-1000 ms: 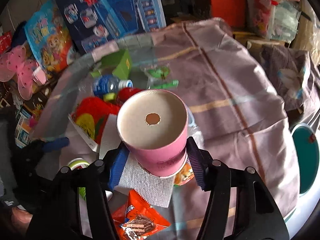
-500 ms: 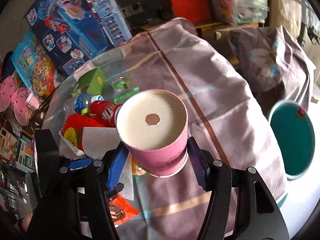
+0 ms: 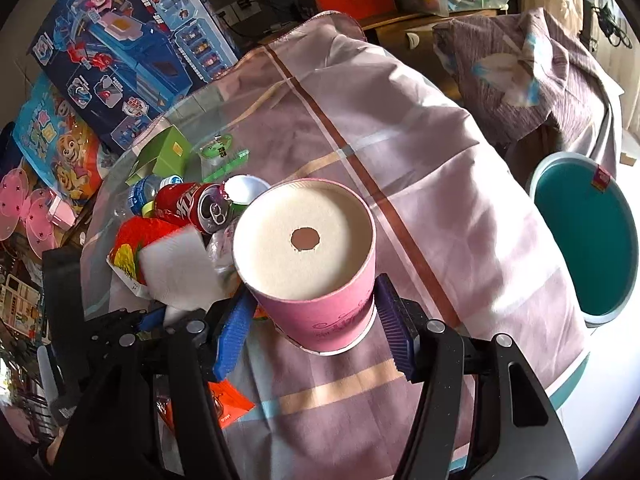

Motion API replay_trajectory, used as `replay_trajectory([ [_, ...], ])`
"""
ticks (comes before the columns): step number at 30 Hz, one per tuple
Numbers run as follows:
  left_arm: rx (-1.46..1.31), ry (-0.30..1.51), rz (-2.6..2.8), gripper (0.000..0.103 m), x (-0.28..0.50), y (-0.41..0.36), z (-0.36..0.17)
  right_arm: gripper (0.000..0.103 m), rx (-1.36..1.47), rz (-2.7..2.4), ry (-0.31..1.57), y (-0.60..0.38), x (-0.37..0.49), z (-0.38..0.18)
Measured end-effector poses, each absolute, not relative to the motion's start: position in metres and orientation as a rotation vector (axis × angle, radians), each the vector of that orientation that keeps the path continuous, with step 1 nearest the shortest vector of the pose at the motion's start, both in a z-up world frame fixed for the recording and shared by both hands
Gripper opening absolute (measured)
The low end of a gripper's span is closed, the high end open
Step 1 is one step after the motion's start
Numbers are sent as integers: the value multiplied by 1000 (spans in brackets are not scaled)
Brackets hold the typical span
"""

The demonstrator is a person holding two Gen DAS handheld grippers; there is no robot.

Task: Collect trash
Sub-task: 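Grasp the pink paper cup with the right tool while the left tool grasps the paper towel, then carry the cup and paper towel over the teal bin with both tools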

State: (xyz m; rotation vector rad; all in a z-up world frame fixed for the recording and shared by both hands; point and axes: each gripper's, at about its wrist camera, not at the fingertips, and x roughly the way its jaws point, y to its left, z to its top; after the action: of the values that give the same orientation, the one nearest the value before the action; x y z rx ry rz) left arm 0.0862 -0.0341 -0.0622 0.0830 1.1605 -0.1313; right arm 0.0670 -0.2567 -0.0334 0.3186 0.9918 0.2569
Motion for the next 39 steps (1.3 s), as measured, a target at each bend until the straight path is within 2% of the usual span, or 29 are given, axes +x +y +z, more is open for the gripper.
replay_trajectory([
  [3,54,1131,-116,17,79,-29,-48,58,321,258,988,-259,66,-32],
  [11,43,1048,-137,16,61,-33,-4,58,361,248,951,-278,60,-27],
  [19,88,1007,-293,16,74,-101,27,58,438,143,858,-355,56,-6],
  [27,185,1022,-488,16,102,-216,20,58,521,-48,826,-466,50,-12],
  [31,185,1050,-512,16,116,-249,9,58,545,-103,846,-500,45,-26],
  [39,132,1119,-345,17,124,-190,-13,58,521,31,897,-470,58,-35],
])
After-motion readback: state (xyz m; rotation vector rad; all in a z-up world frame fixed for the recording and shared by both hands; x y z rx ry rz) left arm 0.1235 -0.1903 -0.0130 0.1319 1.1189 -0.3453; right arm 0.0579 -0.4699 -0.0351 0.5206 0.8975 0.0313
